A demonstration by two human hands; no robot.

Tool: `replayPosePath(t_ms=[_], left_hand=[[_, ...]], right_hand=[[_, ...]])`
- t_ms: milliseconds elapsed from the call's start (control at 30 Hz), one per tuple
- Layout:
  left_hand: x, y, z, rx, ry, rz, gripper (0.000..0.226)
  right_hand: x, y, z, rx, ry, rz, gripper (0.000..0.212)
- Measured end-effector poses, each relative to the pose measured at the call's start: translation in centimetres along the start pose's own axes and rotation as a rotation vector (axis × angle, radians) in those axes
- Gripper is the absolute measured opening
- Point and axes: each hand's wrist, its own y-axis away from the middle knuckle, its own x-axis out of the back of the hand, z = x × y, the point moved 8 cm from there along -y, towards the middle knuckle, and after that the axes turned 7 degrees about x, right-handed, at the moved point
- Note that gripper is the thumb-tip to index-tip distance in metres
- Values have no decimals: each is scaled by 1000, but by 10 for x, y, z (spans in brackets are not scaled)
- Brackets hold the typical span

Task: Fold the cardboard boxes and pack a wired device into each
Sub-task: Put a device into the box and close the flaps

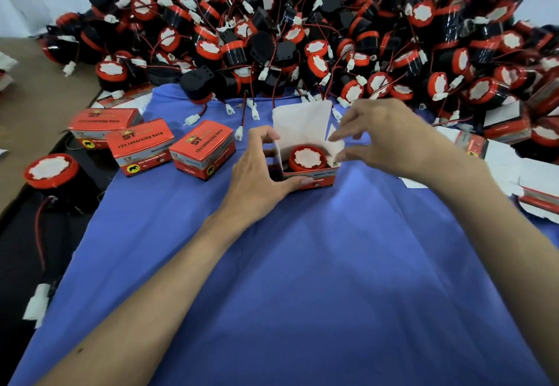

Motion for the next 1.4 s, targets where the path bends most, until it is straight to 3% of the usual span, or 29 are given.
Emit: replayPosePath(t_ms=[333,533,700,900,967,1133,1300,1400], left_hand=[[2,-1,1,-8,-11,0,66],[1,2,6,-34,9,16,68],[2,3,5,-12,-26,4,66],[-4,1,8,-9,-142,-80,71],[-6,2,9,0,-133,-97,64],[-8,3,14,-16,-82,-102,41],[-6,2,18,-59,-14,-96,30],[-4,3,21,-91,25,-103,25]], right_hand=[[-39,27,3,5,11,351,9],[-56,31,4,-31,-16,246,24],[-59,38,-2,162,-114,351,15],[-54,43,18,47,-400,526,52],[-54,43,12,104,-366,569,45],[-64,36,-11,204,-353,441,33],[-58,33,-12,172,-377,454,27],[-59,34,-2,65,-478,428,38]])
